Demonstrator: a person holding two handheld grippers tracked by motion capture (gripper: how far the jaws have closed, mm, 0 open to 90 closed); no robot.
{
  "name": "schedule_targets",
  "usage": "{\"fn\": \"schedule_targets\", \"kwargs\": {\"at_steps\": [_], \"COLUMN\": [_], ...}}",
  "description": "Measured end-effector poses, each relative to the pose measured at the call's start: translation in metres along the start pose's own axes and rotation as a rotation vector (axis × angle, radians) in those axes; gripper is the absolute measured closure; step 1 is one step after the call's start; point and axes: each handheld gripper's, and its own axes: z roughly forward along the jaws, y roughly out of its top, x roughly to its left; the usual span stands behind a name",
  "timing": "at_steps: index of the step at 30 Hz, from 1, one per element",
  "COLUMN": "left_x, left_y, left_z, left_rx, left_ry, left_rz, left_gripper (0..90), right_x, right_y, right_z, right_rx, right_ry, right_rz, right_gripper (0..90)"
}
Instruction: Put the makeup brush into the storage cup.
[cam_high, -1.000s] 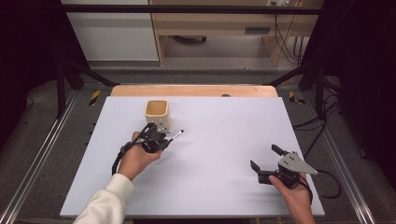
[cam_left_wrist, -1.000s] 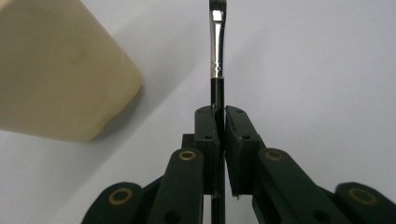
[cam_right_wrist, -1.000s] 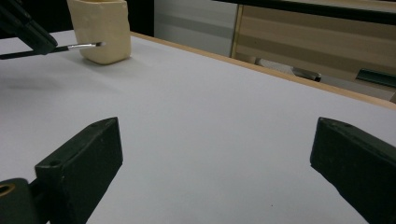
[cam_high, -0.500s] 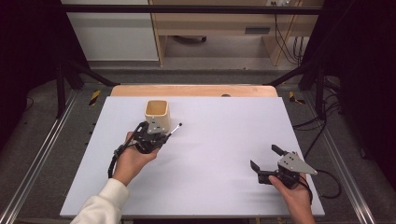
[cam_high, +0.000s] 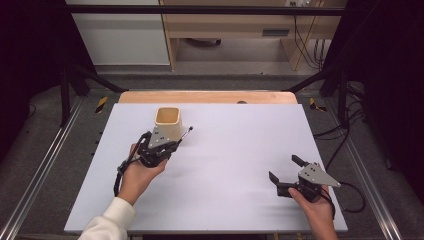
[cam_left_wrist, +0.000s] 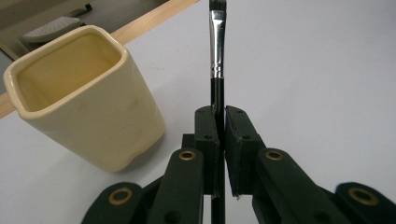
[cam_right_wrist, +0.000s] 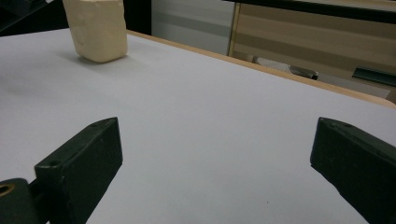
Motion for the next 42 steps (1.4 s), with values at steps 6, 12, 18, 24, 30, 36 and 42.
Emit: {"fn": "schedule_targets", "kwargs": {"at_steps": [6, 12, 18, 24, 30, 36, 42], "left_x": [-0.002, -0.003, -0.004, -0.004, -0.002, 0.002, 0.002], "left_y": [-0.001, 0.001, 0.002, 0.003, 0.004, 0.006, 0.007], "left_z": [-0.003, -0.006, -0.008, -0.009, -0.013, -0.017, -0.017], "left_rx": [-0.04, -0.086, -0.1, -0.126, -0.16, -0.191, -0.187], "left_ry": [-0.002, 0.001, 0.005, 0.023, 0.048, 0.066, 0.064], "left_rz": [-0.012, -0.016, -0.014, -0.036, -0.055, -0.082, -0.069], "left_gripper": [84.1, 84.1, 84.1, 84.1, 84.1, 84.1, 84.1], "right_x": [0.001, 0.0, 0.0, 0.0, 0.0, 0.0, 0.0], "right_y": [0.0, 0.0, 0.0, 0.0, 0.0, 0.0, 0.0], "right_z": [0.0, 0.0, 0.0, 0.0, 0.0, 0.0, 0.0], "right_rx": [0.003, 0.003, 0.003, 0.001, 0.002, 0.002, 0.002], "right_ry": [0.001, -0.001, -0.001, -0.001, 0.0, 0.0, 0.001], "right_rz": [-0.002, -0.002, -0.003, -0.001, -0.001, -0.002, -0.001], "right_gripper": [2.7, 2.7, 2.7, 2.7, 2.7, 2.7, 2.7]}}
